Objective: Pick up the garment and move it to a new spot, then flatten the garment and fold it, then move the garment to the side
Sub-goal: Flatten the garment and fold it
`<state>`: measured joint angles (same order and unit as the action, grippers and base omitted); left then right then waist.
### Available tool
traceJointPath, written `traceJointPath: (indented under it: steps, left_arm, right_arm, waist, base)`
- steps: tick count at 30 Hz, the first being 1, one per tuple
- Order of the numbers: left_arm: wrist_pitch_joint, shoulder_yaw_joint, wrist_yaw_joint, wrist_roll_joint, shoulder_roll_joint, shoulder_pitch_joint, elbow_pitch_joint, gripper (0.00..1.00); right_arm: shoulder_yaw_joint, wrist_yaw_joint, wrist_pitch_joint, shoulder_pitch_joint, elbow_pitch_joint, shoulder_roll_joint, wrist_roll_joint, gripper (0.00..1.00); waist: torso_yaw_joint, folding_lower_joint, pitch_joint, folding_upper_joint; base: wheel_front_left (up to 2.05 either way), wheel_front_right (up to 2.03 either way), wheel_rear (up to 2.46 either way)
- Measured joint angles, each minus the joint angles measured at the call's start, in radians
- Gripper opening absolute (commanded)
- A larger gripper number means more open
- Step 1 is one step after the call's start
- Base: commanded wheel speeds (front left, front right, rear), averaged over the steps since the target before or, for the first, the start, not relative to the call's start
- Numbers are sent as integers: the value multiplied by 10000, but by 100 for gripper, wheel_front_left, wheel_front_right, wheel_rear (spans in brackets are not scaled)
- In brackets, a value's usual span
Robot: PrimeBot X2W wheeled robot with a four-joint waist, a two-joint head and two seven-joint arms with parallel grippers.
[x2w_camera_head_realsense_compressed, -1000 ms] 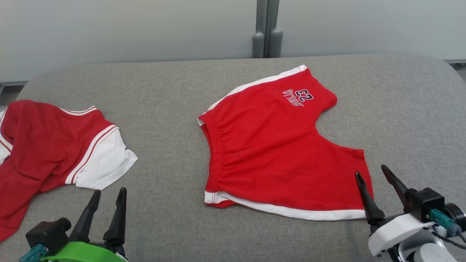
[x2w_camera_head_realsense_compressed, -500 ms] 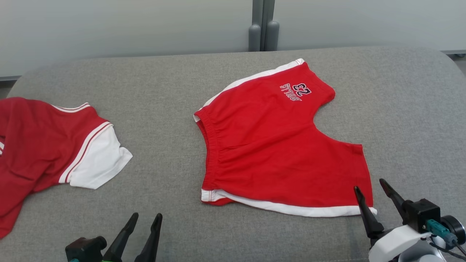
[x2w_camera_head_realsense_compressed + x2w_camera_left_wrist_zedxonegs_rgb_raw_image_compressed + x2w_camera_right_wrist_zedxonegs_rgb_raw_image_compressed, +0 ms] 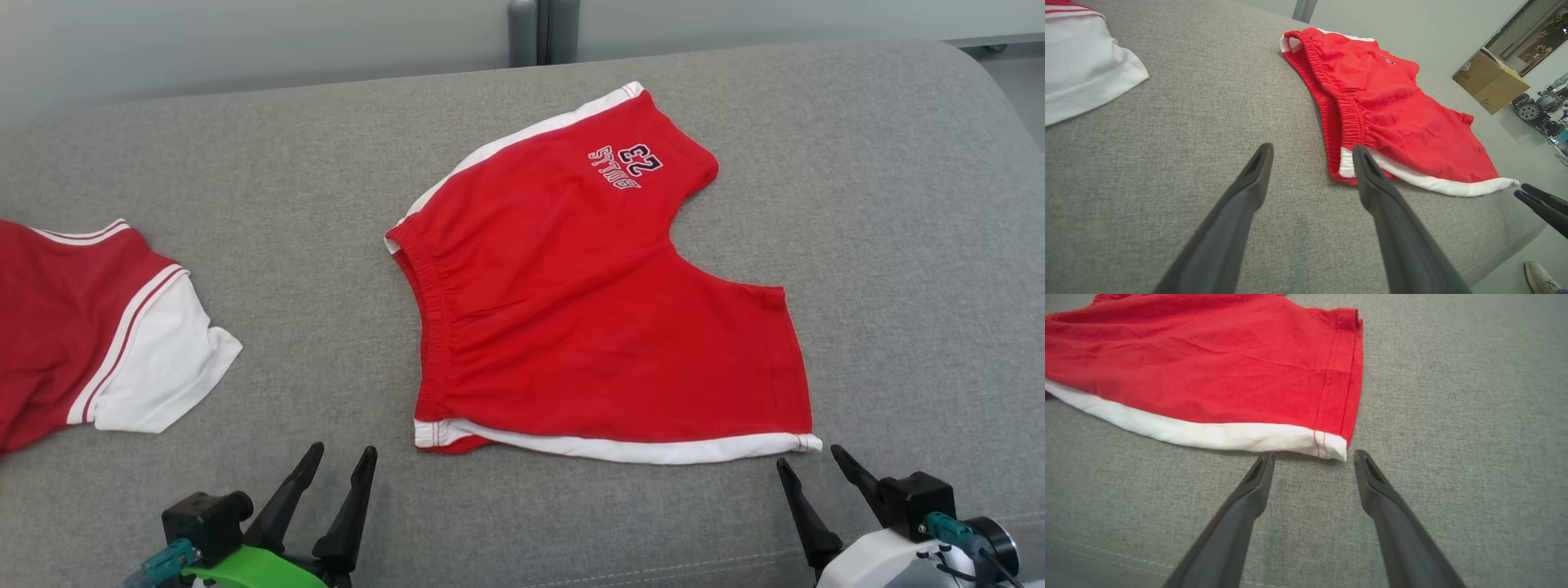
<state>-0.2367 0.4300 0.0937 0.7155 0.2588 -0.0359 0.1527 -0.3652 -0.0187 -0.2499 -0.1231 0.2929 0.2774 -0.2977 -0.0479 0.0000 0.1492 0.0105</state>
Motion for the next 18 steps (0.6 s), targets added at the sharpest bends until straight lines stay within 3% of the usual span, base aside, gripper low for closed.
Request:
traceJointPath:
  steps: [9, 12, 18]
  left_arm:
    - [173, 240, 77, 31, -194, 425, 385, 100]
    - [173, 244, 81, 111, -205, 431, 537, 100]
    - [174, 261, 159, 130, -213, 650, 725, 100]
  right_arm:
    - [92, 40, 0, 638, 635, -207, -128, 100]
    - [61, 96, 12, 686, 878, -272, -134, 91]
    - [36, 186, 12, 1059, 1143, -389, -134, 97]
  waist:
    - [-296, 0, 277, 0]
    - [-286, 0, 311, 0]
    - [-261, 0, 399, 0]
  base:
    - [0, 0, 0]
    - [0, 0, 0]
    - [0, 0, 0]
